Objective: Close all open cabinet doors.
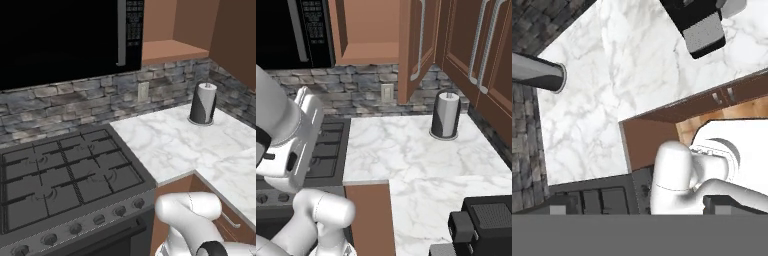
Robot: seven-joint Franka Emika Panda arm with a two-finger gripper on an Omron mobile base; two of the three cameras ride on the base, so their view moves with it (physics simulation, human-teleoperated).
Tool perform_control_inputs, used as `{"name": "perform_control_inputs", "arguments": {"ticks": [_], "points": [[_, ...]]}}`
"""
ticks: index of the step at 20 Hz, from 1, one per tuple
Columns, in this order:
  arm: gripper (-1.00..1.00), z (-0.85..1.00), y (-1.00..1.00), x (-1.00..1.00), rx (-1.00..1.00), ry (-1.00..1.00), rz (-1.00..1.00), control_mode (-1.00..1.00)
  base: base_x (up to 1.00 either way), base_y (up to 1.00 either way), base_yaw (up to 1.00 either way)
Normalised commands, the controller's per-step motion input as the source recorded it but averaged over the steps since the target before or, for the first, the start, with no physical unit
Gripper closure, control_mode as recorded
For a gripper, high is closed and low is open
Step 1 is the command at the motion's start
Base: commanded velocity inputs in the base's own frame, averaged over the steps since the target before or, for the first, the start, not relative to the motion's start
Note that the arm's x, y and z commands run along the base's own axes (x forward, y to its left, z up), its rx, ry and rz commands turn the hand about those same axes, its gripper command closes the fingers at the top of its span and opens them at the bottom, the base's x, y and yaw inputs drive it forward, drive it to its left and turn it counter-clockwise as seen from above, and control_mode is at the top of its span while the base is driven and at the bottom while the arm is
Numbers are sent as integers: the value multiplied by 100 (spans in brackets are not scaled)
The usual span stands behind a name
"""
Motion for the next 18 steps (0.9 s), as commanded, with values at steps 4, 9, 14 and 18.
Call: {"name": "perform_control_inputs", "arguments": {"ticks": [4, 9, 14, 18], "points": [[-100, 0, -54, -30, 15, 0, -26, -100, 0, 0, 0], [-100, -4, -42, -6, 5, 0, -24, -100, 0, 0, 0], [-100, -1, -39, 10, 0, 1, -29, -100, 0, 0, 0], [-100, 0, -40, 25, 0, 3, -25, -100, 0, 0, 0]]}}
